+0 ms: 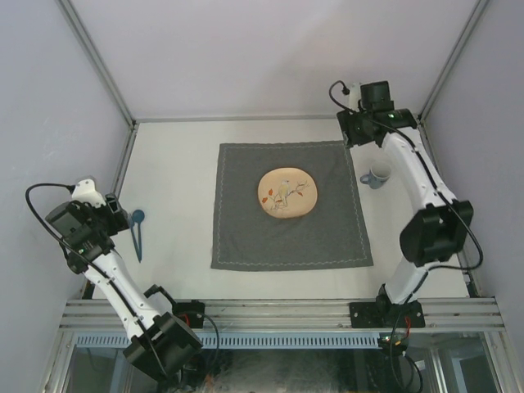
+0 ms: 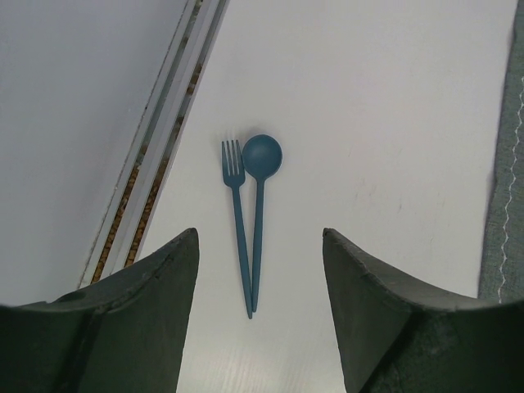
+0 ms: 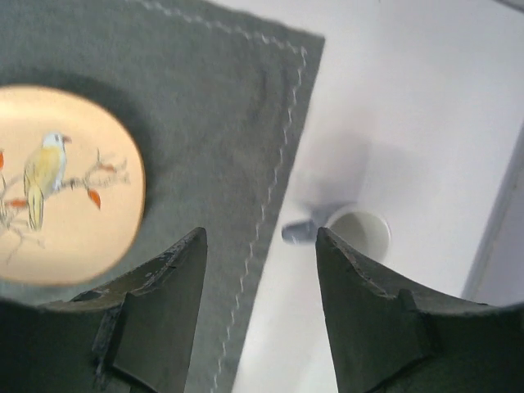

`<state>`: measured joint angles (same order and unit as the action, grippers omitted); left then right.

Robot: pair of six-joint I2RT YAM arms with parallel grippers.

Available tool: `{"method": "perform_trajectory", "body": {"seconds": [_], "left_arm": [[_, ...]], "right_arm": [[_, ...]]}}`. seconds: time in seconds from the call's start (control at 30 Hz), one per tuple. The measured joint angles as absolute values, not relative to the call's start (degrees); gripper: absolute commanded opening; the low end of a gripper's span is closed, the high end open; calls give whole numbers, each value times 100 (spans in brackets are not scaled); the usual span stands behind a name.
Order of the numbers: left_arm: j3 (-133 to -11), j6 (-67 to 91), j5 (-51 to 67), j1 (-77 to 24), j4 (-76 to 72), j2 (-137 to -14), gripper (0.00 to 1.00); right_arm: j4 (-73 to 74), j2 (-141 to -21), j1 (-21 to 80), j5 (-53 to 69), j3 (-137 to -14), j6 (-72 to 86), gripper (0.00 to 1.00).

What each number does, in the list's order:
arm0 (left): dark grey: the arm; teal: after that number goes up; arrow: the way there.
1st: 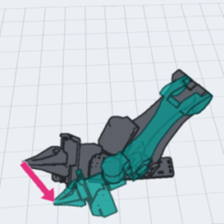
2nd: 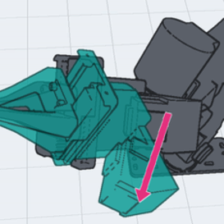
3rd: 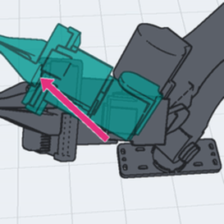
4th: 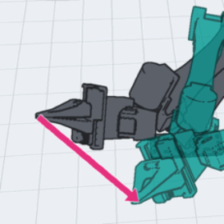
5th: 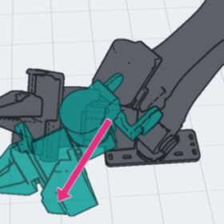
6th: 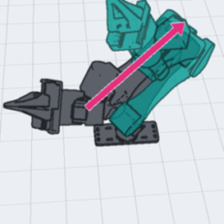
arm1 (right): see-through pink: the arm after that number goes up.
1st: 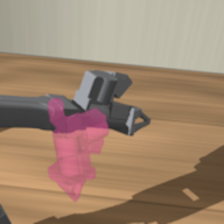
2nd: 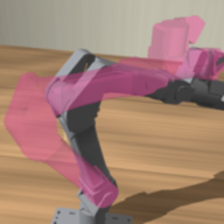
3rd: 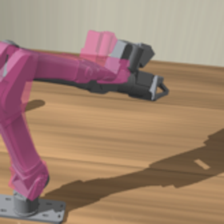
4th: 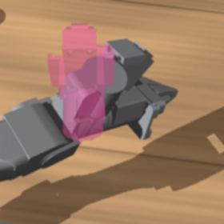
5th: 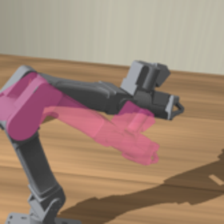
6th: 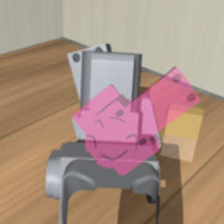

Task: Set the dinner table for one person
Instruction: Adjust the napkin at the center of the board, then pick up the cup at the center of the board.

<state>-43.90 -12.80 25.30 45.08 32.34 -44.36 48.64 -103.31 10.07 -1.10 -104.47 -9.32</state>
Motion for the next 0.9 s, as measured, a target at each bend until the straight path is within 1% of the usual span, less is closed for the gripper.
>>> {"method": "perform_trajectory", "body": {"seconds": [0.13,0.23,0.3,0.4,0.67,0.9], "left_arm": [[-4381,-1317,2576,4508,3240,-4436,66],[-4379,-1321,2576,4508,3236,-4447,66],[-4379,-1328,2576,4508,3238,-4458,66],[-4355,-1378,2576,4508,3234,-4458,66],[-4112,-1487,2576,4508,3398,-4202,67],[-4099,-1527,2571,4508,3417,-4047,67]], "right_arm": [[4845,-9325,943,-259,-9443,-1057,54],[4794,-8849,829,-336,-8637,-1170,51],[4794,-8759,714,-360,-8250,-1232,49],[4779,-8823,491,-355,-7846,-1315,47],[4541,-9030,-73,-294,-7634,-1647,48],[4233,-9282,-213,-296,-7642,-1920,47]]}}
